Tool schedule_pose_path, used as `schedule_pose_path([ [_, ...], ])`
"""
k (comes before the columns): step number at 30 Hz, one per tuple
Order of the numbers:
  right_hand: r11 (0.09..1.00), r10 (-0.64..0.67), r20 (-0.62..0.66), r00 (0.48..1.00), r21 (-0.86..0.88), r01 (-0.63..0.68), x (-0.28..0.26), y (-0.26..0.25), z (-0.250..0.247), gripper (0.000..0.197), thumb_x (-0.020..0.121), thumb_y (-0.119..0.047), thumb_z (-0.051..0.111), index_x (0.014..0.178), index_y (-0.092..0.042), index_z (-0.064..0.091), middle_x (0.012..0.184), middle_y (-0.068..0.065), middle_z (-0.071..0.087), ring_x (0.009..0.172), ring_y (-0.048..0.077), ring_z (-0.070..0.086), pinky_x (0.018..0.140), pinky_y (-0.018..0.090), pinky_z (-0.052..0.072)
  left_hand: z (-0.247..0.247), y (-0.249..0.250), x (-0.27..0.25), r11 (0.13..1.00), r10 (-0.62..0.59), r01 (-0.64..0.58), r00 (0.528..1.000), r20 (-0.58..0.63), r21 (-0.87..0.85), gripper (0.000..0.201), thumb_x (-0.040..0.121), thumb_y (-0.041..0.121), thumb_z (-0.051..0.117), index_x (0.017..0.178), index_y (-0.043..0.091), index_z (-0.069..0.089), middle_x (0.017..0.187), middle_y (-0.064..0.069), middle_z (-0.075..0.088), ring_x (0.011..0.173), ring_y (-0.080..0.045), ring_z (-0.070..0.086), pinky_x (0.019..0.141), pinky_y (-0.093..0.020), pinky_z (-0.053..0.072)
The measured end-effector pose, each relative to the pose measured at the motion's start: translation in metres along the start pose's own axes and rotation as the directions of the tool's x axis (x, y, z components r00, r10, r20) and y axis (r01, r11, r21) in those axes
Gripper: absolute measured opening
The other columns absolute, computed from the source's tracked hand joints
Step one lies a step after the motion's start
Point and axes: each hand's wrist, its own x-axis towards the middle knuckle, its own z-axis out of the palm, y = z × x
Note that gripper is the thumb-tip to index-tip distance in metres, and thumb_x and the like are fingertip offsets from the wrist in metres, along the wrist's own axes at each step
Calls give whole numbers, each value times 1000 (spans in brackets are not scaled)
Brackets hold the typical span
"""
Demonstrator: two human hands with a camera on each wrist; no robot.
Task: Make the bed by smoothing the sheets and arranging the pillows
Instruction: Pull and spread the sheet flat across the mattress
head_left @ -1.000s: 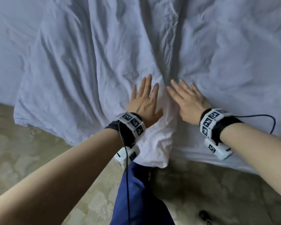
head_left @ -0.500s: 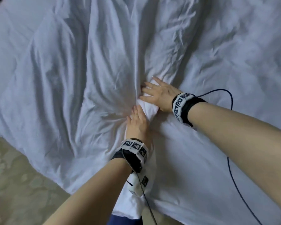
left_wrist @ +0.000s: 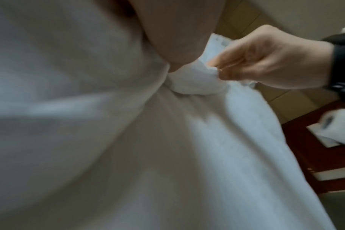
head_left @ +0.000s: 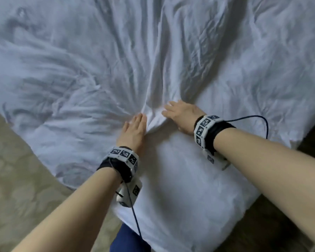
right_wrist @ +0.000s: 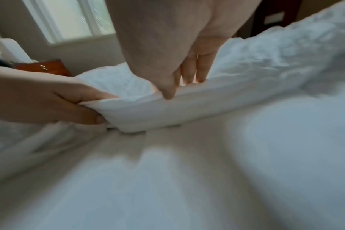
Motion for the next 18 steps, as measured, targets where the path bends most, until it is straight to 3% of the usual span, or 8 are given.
schedule_pose_path([
  [2, 1000, 6, -61, 998, 4, -5, -9, 15, 35, 77, 78, 2, 59, 149, -12, 31, 156, 12, 27, 145, 31, 24, 117, 48, 21, 13, -4, 6, 998, -25, 27, 999, -34, 57, 71, 96, -4, 30, 156, 15, -2, 163, -6, -6, 150, -20, -4, 120, -40, -1],
  [5, 997, 46, -215, 976, -43, -56, -21, 45, 58, 84, 71, 2, 63, 149, -8, 32, 157, 16, 26, 142, 36, 29, 114, 52, 23, 14, 0, 6, 997, -28, 36, 995, -100, 73, 70, 96, -4, 30, 155, 12, -4, 163, -10, -8, 150, -24, -7, 121, -43, -1],
  [9, 976, 162, -243, 956, -105, -192, -24, 107, 40, 87, 77, -5, 63, 153, -6, 21, 160, 15, 15, 146, 33, 20, 117, 50, 18, 3, 30, 2, 994, 13, 0, 992, -123, 105, 100, 85, 24, 62, 154, 9, -10, 161, -14, -16, 149, -28, -13, 121, -50, 0],
  [13, 949, 220, -240, 946, -171, -264, -4, 170, 11, 83, 87, -11, 52, 154, -7, 3, 162, 13, -2, 149, 30, 5, 119, 48, 8, -16, 81, 44, 972, 125, -74, 966, -225, 223, 107, 80, 41, 63, 154, 10, -8, 161, -11, -19, 148, -26, -17, 120, -53, -1],
  [15, 950, 202, -253, 946, -185, -252, 16, 200, 2, 87, 86, -12, 54, 154, -7, 0, 162, 12, -4, 150, 29, 2, 119, 48, 4, -27, 108, 82, 974, 75, -15, 963, -260, 225, 112, 79, 49, 64, 154, 11, -10, 160, -12, -21, 148, -27, -19, 118, -56, -2],
  [18, 966, 143, -258, 956, -172, -191, 58, 242, 1, 98, 83, -19, 61, 154, -11, -6, 162, 10, -9, 150, 28, -2, 119, 49, 1, -34, 130, 144, 969, -118, 175, 948, -296, 175, 121, 74, 63, 65, 153, 11, -11, 160, -16, -19, 148, -34, -15, 114, -65, 1],
])
